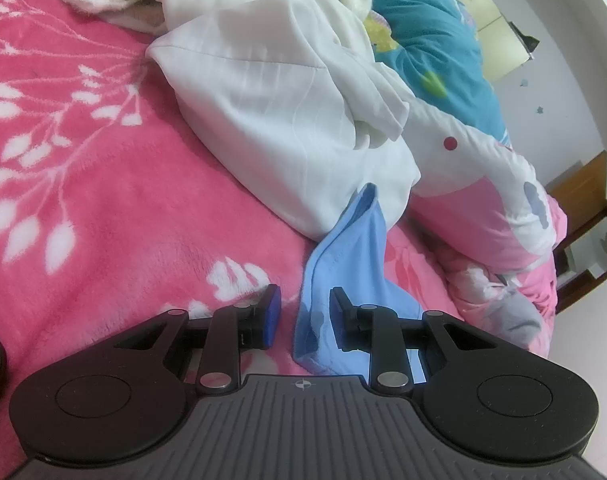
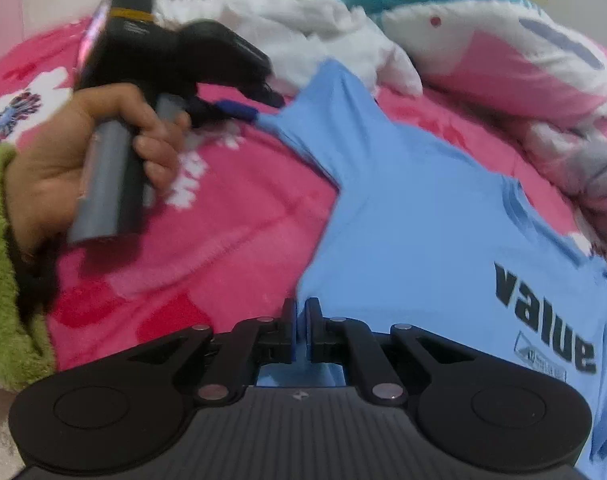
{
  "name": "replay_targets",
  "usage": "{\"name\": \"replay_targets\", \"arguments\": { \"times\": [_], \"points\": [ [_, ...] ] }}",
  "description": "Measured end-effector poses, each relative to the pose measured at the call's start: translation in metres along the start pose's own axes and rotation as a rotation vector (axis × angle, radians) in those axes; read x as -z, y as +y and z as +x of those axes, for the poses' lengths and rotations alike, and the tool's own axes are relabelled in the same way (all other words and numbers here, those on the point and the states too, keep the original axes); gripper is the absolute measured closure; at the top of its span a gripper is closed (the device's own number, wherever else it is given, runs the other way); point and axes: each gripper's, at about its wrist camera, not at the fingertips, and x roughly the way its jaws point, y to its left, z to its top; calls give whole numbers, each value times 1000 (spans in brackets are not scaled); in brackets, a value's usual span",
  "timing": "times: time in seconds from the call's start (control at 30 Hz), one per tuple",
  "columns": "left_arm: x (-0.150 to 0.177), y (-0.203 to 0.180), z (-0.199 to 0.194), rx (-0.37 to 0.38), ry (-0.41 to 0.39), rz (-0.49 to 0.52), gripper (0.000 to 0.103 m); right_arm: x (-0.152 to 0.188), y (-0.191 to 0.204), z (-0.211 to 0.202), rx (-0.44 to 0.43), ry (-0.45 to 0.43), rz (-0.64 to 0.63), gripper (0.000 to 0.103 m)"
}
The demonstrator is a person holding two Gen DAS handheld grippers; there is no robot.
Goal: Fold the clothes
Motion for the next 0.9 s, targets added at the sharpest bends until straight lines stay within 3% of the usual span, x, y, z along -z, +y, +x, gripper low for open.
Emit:
{"name": "replay_targets", "arguments": {
  "times": [0.37,0.57,0.73,0.83,0.9],
  "points": [
    [1,-3,-1,-9,-6,-1,76,15,-11,-28,31,-67,75,97],
    [2,-9,-8,24,8,56,73,31,-27,-48,-23,-90,225,97],
    [15,-12,-39,122,19,101,63,68,-53,-89,7,-153,371,96],
    [26,-21,-79,142,-29,151,60,97,-71,-110,8,-168,473,96],
    [41,-27,-111,203,-15,189,53,111,-78,-120,2,-178,513,95]
  ]
}}
